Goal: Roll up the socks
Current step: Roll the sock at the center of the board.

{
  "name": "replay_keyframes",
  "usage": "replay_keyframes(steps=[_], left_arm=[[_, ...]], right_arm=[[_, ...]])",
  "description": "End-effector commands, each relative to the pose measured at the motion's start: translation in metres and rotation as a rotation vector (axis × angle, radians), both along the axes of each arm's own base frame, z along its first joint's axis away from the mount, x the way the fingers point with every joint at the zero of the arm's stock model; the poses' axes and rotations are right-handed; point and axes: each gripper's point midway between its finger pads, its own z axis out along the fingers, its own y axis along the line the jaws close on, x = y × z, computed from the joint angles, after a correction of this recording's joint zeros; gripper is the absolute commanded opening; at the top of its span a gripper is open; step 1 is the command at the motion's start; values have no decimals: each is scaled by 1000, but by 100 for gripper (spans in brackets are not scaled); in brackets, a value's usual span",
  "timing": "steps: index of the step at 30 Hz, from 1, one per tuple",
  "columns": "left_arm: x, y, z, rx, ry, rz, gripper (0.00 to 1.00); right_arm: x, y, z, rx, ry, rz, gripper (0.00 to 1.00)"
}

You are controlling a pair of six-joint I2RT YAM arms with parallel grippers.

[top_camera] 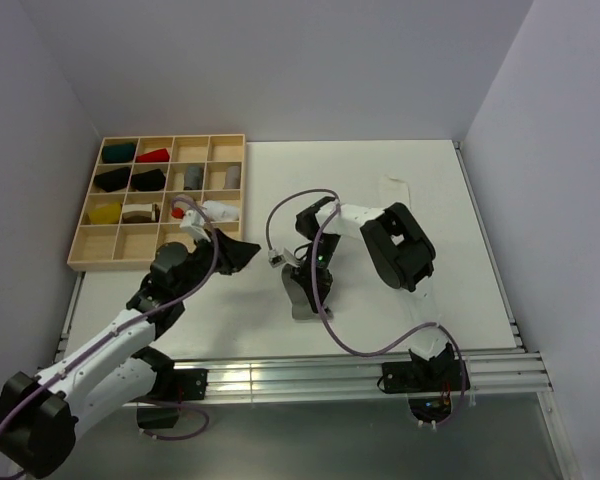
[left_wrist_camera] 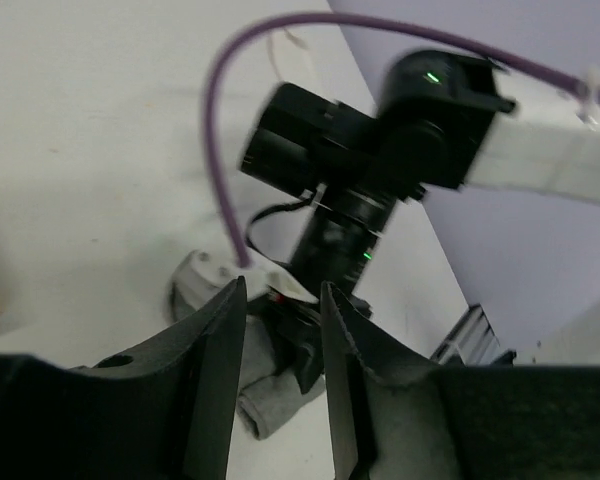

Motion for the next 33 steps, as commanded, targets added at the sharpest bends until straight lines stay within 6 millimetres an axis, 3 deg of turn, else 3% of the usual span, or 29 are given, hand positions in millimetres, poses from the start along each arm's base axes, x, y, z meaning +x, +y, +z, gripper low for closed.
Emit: replay_keyframes(steps=[1, 4, 7, 8, 10, 11, 14, 24, 33], left_arm=[[-13, -27, 19, 54, -185, -117, 41], [-37, -58, 7, 99, -235, -236, 51], [-60, -88, -9, 133, -244, -396, 52], [-65, -98, -25, 162, -210, -441, 53], [-64, -109, -31, 200, -214, -470, 55], [-67, -116, -50, 241, -179, -495, 56], [-68, -128, -74, 287, -159, -537, 60], [-68, -151, -108, 352, -133, -626, 62], [-76, -148, -136, 394, -76, -672, 58]], right_arm=[[8, -6, -11, -42, 23, 5, 21], [15, -4, -15, -72, 29, -29, 21], [14, -4, -15, -97, 65, -38, 21], [15, -3, -17, -104, 73, -44, 21], [17, -4, -19, -124, 70, -60, 21], [18, -5, -21, -135, 64, -64, 21], [17, -7, -24, -144, 69, -69, 21], [18, -10, -30, -164, 85, -91, 22], [27, -15, -29, -168, 91, -126, 21]])
